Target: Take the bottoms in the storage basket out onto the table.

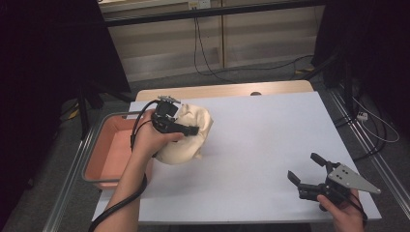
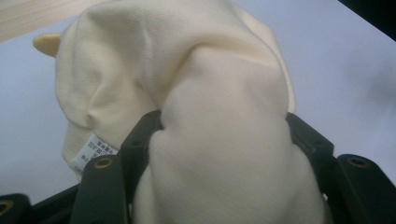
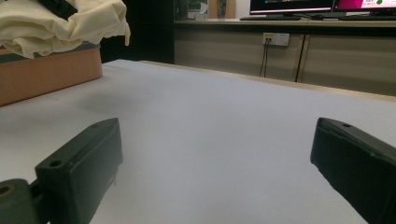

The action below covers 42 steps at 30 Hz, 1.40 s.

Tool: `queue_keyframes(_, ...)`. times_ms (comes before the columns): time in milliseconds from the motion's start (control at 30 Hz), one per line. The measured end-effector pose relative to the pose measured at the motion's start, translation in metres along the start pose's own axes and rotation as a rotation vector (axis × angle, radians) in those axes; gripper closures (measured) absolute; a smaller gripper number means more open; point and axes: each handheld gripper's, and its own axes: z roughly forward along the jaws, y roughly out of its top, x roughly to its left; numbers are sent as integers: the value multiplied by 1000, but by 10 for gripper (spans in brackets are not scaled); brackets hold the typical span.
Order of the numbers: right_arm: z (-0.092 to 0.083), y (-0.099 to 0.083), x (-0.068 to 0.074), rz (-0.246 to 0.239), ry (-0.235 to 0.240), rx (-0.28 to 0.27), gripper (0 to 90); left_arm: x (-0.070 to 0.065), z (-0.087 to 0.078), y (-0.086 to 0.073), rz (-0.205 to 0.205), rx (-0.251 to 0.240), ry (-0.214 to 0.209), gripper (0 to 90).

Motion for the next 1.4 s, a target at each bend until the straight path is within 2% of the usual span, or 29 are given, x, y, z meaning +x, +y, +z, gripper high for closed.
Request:
queue_keyframes(700,0,0,0,3,0,-1,23,-1,9,-4,2,0,-2,387)
queue_keyframes(1400,0,0,-1,4,3,2,23,-3,23,-13,-3,-9,13,386)
